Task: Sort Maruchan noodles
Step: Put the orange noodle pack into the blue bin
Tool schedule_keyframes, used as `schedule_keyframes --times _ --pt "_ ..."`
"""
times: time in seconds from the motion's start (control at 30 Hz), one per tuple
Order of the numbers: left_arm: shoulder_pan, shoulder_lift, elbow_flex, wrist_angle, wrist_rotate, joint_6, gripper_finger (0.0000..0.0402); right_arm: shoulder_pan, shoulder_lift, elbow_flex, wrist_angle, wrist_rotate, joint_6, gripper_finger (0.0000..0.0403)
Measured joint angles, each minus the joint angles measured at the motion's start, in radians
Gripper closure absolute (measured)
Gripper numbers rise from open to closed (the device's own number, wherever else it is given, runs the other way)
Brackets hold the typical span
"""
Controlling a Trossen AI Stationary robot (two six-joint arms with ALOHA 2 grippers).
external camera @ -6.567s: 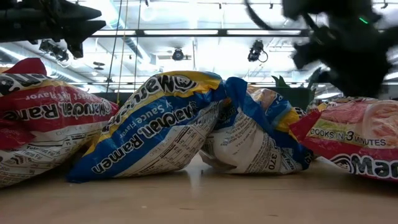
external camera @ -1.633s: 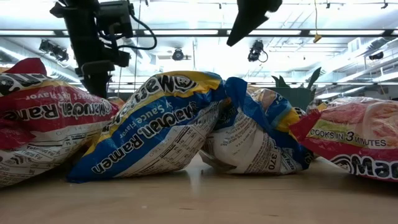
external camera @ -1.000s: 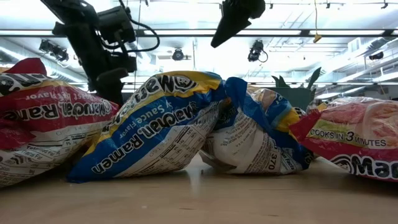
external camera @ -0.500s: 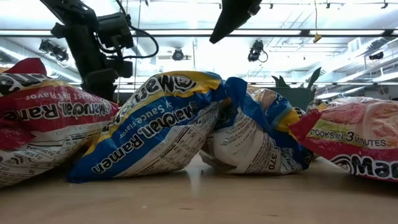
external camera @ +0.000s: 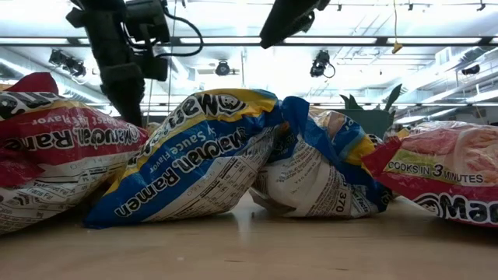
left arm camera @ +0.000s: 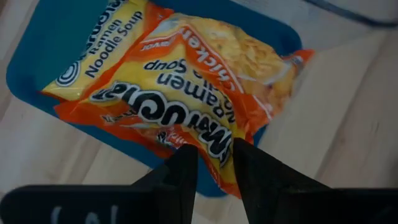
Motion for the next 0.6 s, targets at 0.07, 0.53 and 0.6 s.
schedule_keyframes --times 0.07,0.53,0.6 --pt "-0.014 0.0 0.019 -0.043 -0.001 0.016 0.0294 0.009 0.001 -0.007 0.001 -0.051 0.005 0.0259" --pt "-0.087 0.0 0.033 -0.074 -0.028 0.093 0.0272 0.083 0.001 -0.077 -0.024 -0.184 0.17 0.0242" --pt "-0.087 0.0 0.033 -0.074 -0.037 0.09 0.025 0.1 0.001 -0.077 -0.023 -0.157 0.188 0.0231"
